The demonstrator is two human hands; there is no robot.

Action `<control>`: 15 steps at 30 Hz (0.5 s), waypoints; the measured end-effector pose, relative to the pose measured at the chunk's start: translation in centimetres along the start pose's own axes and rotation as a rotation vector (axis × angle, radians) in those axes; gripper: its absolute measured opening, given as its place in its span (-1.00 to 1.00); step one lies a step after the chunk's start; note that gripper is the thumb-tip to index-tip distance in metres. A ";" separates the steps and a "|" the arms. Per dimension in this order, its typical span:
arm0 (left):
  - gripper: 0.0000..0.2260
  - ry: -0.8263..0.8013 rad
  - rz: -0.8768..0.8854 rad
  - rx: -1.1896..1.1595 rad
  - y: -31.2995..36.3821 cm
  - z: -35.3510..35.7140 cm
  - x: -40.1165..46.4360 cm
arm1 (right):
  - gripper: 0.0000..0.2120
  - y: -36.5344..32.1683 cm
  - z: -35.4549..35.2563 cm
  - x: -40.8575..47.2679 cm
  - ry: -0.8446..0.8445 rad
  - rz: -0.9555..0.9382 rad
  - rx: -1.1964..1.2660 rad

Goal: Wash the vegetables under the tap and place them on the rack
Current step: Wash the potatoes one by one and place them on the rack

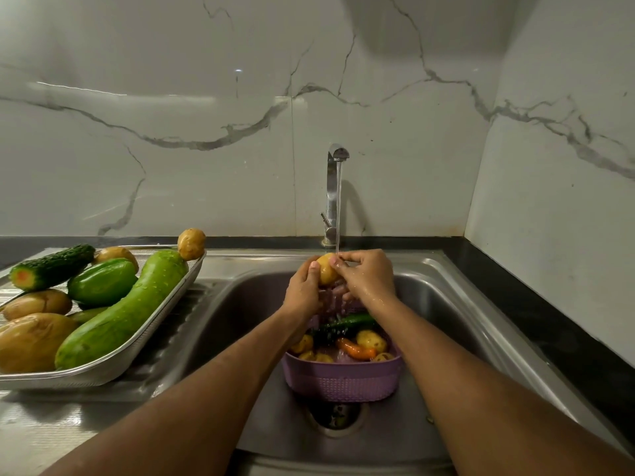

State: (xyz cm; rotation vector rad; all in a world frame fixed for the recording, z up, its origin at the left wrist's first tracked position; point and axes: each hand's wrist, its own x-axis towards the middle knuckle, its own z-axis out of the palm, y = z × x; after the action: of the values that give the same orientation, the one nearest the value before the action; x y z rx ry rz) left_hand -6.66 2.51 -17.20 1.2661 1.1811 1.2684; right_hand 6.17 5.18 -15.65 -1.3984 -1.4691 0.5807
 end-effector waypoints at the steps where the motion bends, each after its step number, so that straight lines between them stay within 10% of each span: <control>1: -0.66 0.004 -0.006 -0.007 0.0 0.0 0.1 | -0.68 0.0 -0.1 0.0 0.031 0.018 0.024; 15: -0.70 -0.006 -0.053 -0.011 0.0 -0.1 0.4 | -0.67 -0.1 -0.8 -0.3 0.038 0.098 0.138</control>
State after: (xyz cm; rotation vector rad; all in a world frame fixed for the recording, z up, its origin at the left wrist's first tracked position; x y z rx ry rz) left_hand -6.74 2.89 -17.15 1.2221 1.1944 1.2306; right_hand 6.79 4.68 -15.31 -1.3714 -1.3107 0.6998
